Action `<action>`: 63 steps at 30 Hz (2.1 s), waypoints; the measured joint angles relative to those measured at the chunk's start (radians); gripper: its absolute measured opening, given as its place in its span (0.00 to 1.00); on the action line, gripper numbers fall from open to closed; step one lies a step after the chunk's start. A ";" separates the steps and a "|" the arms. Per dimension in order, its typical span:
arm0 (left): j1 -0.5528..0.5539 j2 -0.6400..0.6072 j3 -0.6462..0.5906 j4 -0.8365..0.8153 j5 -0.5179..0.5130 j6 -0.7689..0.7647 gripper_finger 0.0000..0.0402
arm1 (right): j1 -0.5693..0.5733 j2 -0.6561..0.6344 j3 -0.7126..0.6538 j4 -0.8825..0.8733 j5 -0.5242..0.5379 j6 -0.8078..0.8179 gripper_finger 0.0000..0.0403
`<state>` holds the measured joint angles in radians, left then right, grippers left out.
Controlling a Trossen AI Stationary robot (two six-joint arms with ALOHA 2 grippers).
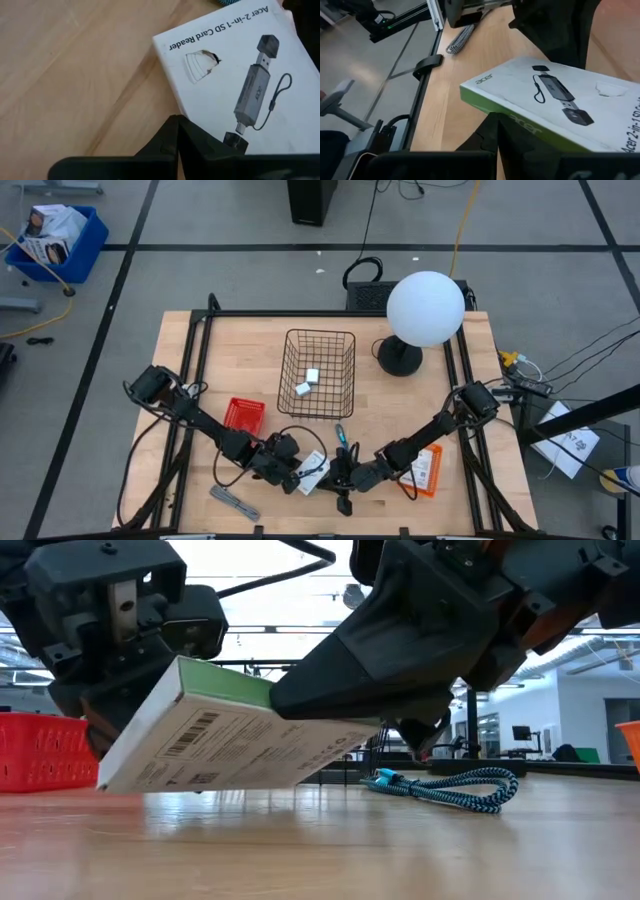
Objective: Pick and place items into bin
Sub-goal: Put the card reader box into the orange basket
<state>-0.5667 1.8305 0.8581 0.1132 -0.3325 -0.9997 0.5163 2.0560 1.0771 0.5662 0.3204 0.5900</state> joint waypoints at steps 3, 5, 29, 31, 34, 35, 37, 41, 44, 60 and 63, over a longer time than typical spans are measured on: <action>0.000 0.000 0.000 -0.002 0.013 0.000 0.01 | 0.000 -0.001 0.000 0.004 0.005 0.000 0.00; -0.001 0.000 0.000 -0.011 0.017 0.000 0.01 | 0.000 -0.001 0.000 0.013 0.013 -0.002 0.00; -0.002 0.009 0.009 0.026 0.024 -0.008 0.06 | -0.018 -0.005 0.003 0.065 0.072 -0.001 0.00; -0.002 0.009 0.012 0.057 0.030 -0.001 0.06 | -0.025 -0.003 0.001 0.047 0.078 -0.001 0.00; -0.004 0.010 0.009 0.100 0.046 0.033 0.06 | -0.033 0.003 -0.002 0.023 0.072 0.000 0.00; -0.004 0.010 0.010 0.106 0.046 0.039 0.06 | -0.035 0.000 -0.001 0.024 0.070 0.006 0.00; -0.004 0.010 0.009 0.107 0.039 0.042 0.06 | -0.035 -0.002 0.001 0.013 0.064 0.018 0.00; -0.003 0.011 0.008 0.114 0.033 0.060 0.06 | -0.028 0.000 0.000 -0.002 0.061 0.026 0.00; 0.002 0.011 0.006 0.102 0.015 0.055 0.06 | -0.022 0.000 0.000 -0.005 0.058 0.027 0.00; 0.001 0.013 0.004 0.149 -0.009 0.075 0.06 | -0.016 0.000 0.000 -0.018 0.041 0.056 0.00; 0.000 0.013 0.004 0.156 -0.009 0.078 0.06 | -0.008 0.000 0.000 -0.019 0.041 0.058 0.00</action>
<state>-0.5671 1.8435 0.8619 0.2695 -0.3416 -0.9215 0.5086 2.0560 1.0775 0.5473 0.3618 0.6485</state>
